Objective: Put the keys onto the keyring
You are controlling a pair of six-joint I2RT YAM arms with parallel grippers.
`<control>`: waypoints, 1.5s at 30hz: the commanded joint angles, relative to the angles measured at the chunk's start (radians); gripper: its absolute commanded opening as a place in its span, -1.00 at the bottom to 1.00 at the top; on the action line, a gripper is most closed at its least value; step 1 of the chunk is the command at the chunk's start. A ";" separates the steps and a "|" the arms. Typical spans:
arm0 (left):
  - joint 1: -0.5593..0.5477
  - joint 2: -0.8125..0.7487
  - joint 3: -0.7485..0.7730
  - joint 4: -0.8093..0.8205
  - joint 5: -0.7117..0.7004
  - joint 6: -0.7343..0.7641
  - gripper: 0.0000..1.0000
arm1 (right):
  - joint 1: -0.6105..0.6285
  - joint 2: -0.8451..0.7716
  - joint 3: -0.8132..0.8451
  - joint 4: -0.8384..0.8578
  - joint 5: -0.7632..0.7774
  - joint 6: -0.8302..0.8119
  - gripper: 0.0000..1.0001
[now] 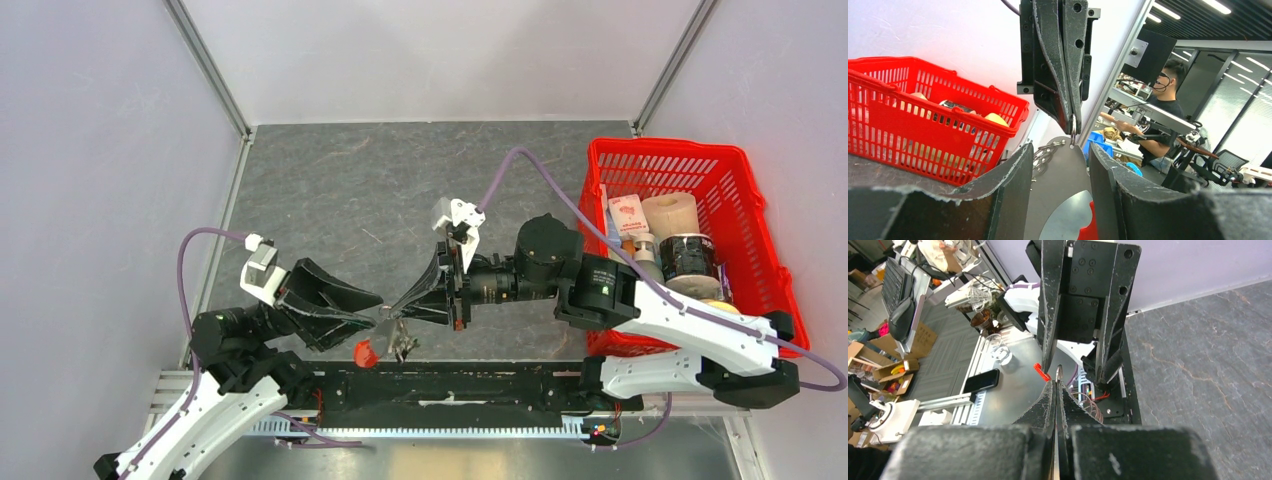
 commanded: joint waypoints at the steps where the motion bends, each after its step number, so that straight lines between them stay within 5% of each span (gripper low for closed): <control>1: 0.002 0.006 -0.008 0.062 -0.031 -0.004 0.03 | 0.018 -0.028 -0.023 0.179 0.043 0.017 -1.00; 28: 0.002 0.012 0.026 0.076 -0.048 0.001 -0.02 | 0.211 -0.090 -0.377 0.923 0.414 -0.266 -1.00; 45: 0.002 0.016 0.159 0.003 -0.172 0.019 -0.04 | 0.218 -0.024 -0.483 1.409 0.406 -0.381 -1.00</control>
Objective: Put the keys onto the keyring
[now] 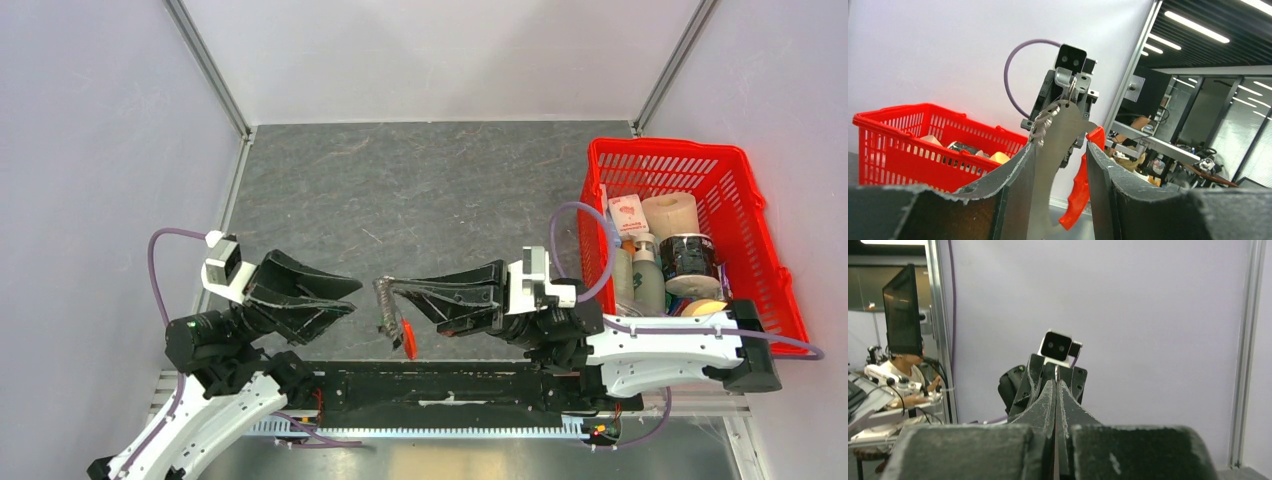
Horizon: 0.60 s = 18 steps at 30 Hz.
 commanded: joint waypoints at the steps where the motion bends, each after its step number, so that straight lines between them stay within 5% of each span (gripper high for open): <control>1: 0.002 0.005 0.067 -0.016 -0.086 0.013 -0.05 | 0.006 0.023 -0.007 0.238 -0.009 -0.009 -1.00; 18: 0.002 0.121 0.159 0.144 -0.095 -0.075 -0.12 | 0.007 0.205 0.040 0.550 0.013 0.082 -1.00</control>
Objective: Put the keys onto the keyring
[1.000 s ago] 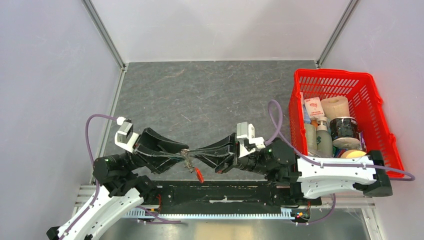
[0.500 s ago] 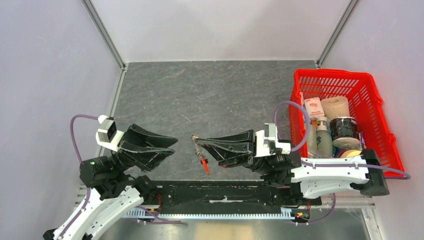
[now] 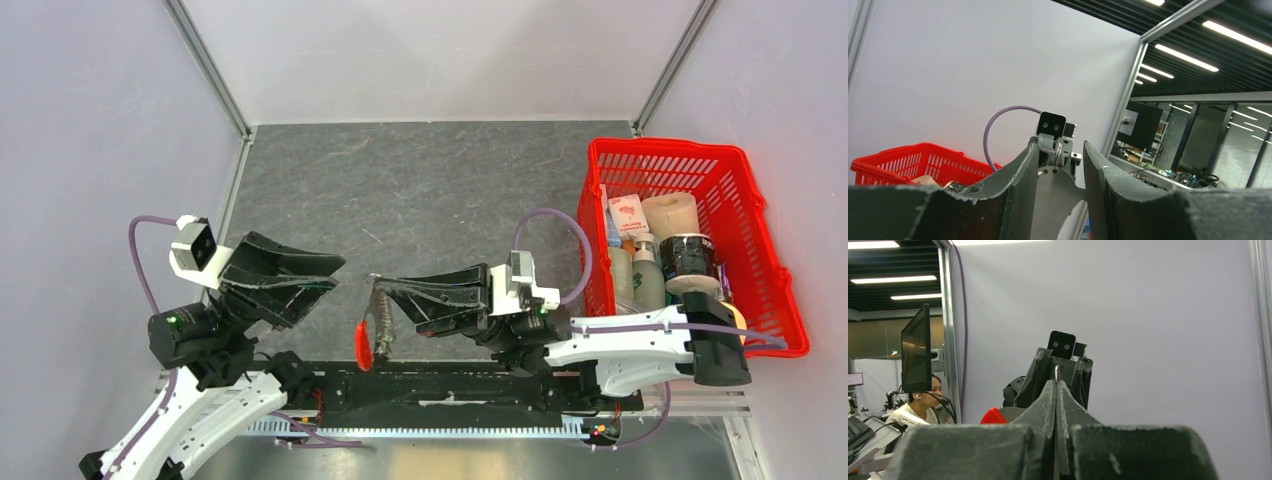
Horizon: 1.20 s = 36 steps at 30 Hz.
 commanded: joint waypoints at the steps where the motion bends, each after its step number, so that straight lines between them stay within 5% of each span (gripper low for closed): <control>1: 0.002 0.026 0.020 0.070 0.005 -0.035 -0.12 | 0.007 0.020 0.058 0.139 0.019 0.033 -1.00; 36: 0.002 0.090 0.047 0.174 0.085 -0.076 -0.42 | 0.007 0.125 0.197 0.138 0.043 0.065 -1.00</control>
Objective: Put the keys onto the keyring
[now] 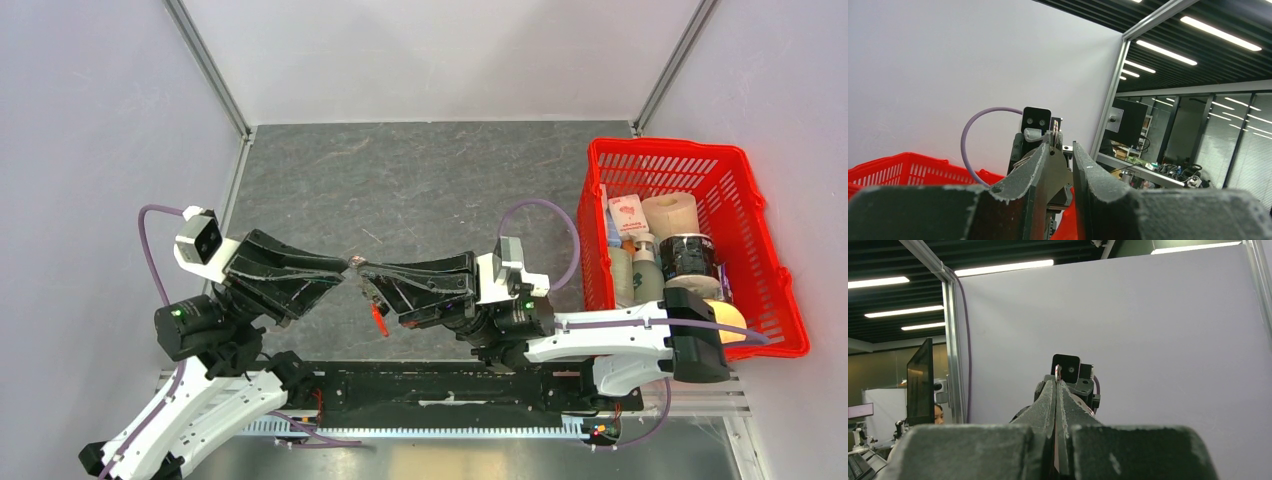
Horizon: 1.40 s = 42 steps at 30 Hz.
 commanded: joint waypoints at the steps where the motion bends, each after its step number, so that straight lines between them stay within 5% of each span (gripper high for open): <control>1: 0.002 0.003 0.039 0.039 0.031 -0.027 -0.43 | 0.007 0.005 0.058 0.071 0.015 0.006 -1.00; 42: 0.002 -0.027 0.027 0.010 0.017 -0.005 -0.46 | 0.007 -0.009 0.054 0.071 -0.038 0.038 -1.00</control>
